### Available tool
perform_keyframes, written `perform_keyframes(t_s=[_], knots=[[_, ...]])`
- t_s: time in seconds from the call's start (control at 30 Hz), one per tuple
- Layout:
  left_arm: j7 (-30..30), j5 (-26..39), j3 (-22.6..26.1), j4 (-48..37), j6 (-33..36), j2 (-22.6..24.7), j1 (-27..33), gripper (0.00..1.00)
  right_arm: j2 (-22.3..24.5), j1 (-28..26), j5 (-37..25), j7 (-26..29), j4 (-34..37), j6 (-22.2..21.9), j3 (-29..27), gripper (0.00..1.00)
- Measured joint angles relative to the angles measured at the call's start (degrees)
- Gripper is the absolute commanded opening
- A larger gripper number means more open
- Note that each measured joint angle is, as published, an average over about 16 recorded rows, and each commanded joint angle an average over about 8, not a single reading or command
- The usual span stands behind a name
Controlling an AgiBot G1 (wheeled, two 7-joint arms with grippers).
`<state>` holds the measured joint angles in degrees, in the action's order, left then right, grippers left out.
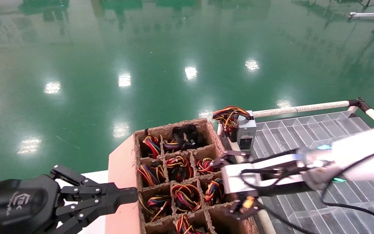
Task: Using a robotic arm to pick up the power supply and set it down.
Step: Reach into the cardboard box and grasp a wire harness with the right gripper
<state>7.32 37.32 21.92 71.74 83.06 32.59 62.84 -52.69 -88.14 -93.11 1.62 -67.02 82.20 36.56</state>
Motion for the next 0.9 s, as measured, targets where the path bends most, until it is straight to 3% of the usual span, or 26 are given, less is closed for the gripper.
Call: perform_keyframes(t_s=[0.17, 0.27, 0.9], knots=[[0.00, 0.00, 0.00, 0.00, 0.00, 0.00, 0.00, 0.84, -2.57, -1.91, -2.70, -2.42, 2.34, 0.02, 1.59, 0.00], [0.00, 0.00, 0.00, 0.00, 0.00, 0.00, 0.00, 0.99, -3.55, -2.79, -3.76, -3.58, 3.59, 0.14, 2.24, 0.00], [0.00, 0.00, 0.01, 0.00, 0.00, 0.00, 0.00, 1.00, -5.64, -4.94, -7.49, -7.95, 7.90, -0.22, 4.21, 0.00]])
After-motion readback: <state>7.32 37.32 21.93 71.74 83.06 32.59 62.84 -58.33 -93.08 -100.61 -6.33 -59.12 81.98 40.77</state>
